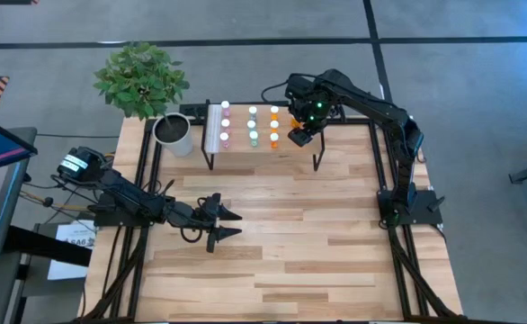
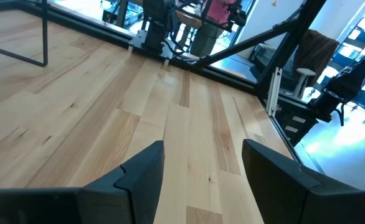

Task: Pick and place medicine bottles onto shelf by color
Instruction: Put the big orange pill bottle aligned with the other big orange pill bottle on the shelf, then return to Home Position

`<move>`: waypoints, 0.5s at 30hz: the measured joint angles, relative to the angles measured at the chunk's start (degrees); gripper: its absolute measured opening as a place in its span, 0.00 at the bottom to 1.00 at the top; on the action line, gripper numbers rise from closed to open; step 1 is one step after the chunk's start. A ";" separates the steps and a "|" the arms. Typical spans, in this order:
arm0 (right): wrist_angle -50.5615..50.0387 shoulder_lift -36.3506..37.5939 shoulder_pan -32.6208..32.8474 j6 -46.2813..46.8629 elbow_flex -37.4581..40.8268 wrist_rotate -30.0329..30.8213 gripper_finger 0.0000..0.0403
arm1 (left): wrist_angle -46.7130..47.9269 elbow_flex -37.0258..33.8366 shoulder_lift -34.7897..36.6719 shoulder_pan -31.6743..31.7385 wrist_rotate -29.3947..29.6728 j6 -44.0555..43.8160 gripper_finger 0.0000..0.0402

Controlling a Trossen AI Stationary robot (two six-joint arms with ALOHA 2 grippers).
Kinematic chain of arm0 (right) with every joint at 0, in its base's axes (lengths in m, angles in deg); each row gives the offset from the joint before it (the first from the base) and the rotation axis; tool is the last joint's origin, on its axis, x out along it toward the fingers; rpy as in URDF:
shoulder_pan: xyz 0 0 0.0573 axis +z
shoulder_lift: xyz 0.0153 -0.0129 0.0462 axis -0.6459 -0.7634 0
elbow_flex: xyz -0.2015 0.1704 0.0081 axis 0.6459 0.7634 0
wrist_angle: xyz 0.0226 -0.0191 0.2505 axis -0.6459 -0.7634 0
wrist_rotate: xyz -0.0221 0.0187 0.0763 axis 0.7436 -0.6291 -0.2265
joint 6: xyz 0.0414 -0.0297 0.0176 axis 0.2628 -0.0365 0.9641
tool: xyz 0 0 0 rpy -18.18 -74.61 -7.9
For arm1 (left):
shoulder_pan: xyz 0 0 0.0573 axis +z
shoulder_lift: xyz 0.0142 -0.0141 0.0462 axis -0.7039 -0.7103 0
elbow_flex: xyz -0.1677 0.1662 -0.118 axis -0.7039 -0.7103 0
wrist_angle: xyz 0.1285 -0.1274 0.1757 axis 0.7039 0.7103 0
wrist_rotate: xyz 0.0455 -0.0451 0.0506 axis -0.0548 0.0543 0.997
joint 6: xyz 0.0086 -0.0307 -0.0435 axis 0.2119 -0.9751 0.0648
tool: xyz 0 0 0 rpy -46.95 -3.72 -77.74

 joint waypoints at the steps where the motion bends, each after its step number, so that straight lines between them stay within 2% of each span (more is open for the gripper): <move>1: -0.09 0.00 0.00 0.00 0.00 0.00 0.66 | 0.00 0.01 0.00 0.00 0.00 -0.01 0.51; 10: 0.18 0.00 0.00 -0.07 0.00 0.00 0.83 | 0.00 0.01 0.00 0.00 0.00 -0.02 0.51; 15: 1.42 0.00 0.00 -0.19 0.00 0.00 0.89 | 0.00 -0.01 0.00 0.00 0.00 -0.01 0.51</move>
